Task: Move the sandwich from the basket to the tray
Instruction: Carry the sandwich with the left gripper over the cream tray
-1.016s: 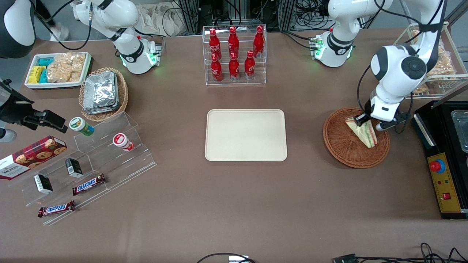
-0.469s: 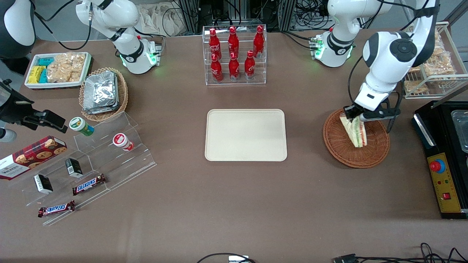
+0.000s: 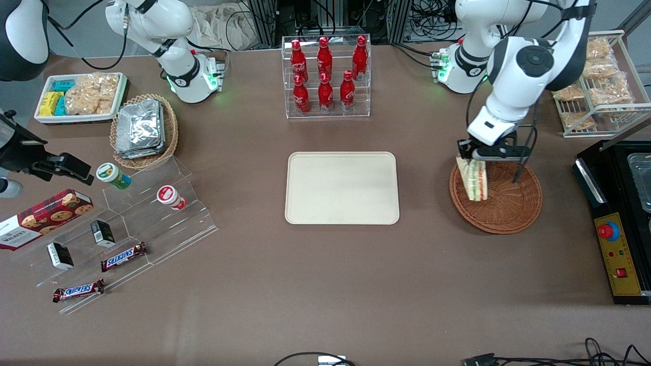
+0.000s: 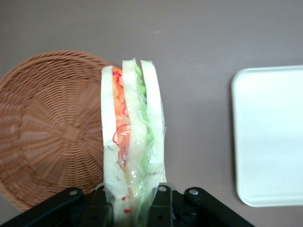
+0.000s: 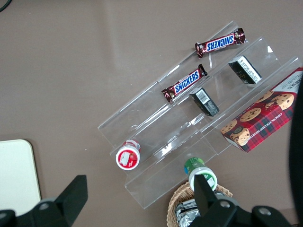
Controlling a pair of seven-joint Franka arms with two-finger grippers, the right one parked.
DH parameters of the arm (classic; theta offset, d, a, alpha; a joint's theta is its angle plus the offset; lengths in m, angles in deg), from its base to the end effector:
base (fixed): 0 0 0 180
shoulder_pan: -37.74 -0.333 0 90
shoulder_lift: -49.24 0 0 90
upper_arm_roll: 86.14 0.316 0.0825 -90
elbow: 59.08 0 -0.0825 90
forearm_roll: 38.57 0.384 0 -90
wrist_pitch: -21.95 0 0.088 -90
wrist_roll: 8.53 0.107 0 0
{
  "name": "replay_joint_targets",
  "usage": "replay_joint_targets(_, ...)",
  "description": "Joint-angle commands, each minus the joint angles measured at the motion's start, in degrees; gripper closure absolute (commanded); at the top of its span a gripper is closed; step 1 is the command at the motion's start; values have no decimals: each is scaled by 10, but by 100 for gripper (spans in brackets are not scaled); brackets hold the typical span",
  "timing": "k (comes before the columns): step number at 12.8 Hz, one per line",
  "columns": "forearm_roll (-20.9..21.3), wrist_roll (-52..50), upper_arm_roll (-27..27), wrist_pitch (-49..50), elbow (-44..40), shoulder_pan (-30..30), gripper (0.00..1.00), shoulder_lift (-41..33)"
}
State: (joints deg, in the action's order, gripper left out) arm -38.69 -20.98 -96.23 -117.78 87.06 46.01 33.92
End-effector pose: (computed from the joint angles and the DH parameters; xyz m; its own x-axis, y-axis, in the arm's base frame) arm 0.4219 -0.1393 0.3771 0.9827 -0.0985 0.1570 -0.0980 -0.9951 -0.0111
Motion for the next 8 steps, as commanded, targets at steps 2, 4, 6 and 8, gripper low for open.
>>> replay_joint_targets(2,-1,8,4,13,-8,64,90,-12)
replay_joint_targets(4,-1,0,-4,15,-12,95,89,-8)
replay_joint_targets(6,-4,-1,-25,15,-13,106,88,1)
replay_joint_targets(8,-3,-34,-54,10,-24,106,88,26)
